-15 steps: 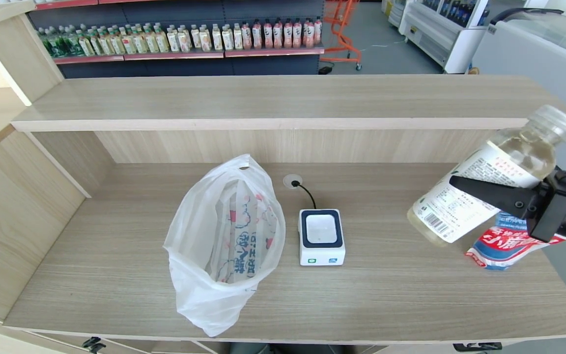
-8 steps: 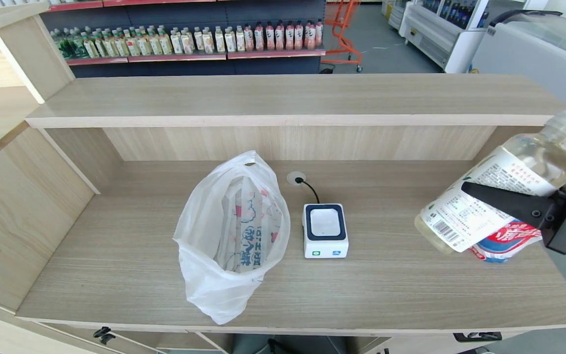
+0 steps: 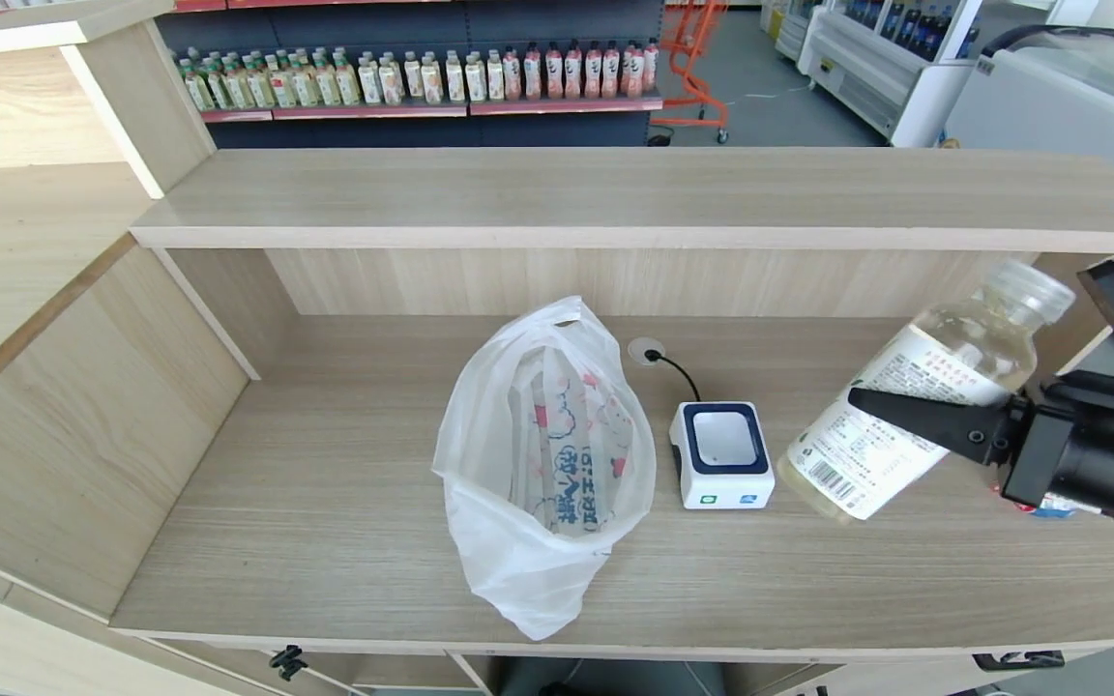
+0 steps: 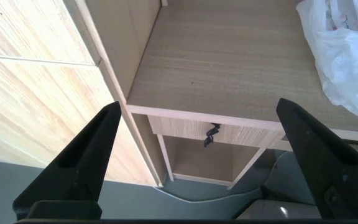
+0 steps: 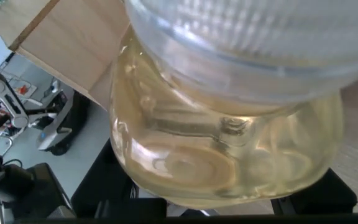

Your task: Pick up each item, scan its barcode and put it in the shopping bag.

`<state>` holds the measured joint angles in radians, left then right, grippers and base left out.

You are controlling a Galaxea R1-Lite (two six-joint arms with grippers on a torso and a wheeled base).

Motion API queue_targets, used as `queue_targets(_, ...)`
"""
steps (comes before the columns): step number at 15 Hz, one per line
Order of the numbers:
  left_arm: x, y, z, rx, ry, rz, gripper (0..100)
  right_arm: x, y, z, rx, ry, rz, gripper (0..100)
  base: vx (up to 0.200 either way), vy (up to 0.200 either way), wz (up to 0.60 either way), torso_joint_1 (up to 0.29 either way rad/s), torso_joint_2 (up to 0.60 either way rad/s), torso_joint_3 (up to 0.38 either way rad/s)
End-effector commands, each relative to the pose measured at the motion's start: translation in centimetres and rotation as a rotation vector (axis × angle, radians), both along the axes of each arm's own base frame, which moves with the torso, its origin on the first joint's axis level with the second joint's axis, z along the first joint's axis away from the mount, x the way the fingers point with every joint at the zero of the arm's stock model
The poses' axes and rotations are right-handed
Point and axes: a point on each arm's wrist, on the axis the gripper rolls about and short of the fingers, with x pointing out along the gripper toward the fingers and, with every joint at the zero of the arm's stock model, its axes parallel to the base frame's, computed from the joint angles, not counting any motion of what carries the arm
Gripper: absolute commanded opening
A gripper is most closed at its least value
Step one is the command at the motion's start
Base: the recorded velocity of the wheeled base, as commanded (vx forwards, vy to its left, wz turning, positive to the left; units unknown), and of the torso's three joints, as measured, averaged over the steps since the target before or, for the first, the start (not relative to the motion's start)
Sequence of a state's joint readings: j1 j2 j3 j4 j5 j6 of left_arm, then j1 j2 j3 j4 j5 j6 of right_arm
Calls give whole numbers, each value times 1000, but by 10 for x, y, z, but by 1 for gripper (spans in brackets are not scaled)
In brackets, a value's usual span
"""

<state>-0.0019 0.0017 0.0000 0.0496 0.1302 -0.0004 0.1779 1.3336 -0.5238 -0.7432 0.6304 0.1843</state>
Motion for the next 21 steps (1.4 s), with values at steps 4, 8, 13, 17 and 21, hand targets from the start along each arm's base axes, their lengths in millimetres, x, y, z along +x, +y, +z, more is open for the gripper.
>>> queue_targets(4,0,0,0,-1,-1,1,100,58,42,-20,-53,94,-100,0,0,0,0,0,0,0)
queue_targets(8,0,0,0,0,1,1,100,84,87,-29,-84,90,-112,0,0,0,0,0,0,0)
queue_targets(13,0,0,0,-1,1,1,100,109,112,-79,-195,-17,-51,0,0,0,0,0,0,0)
queue_targets(17,0,0,0,-1,-1,1,100,109,148,-107,-190,-76,41,0,0,0,0,0,0,0)
queue_targets(21,0,0,0,-1,1,1,100,114,150,-130,-163,-119,97,0,0,0,0,0,0,0)
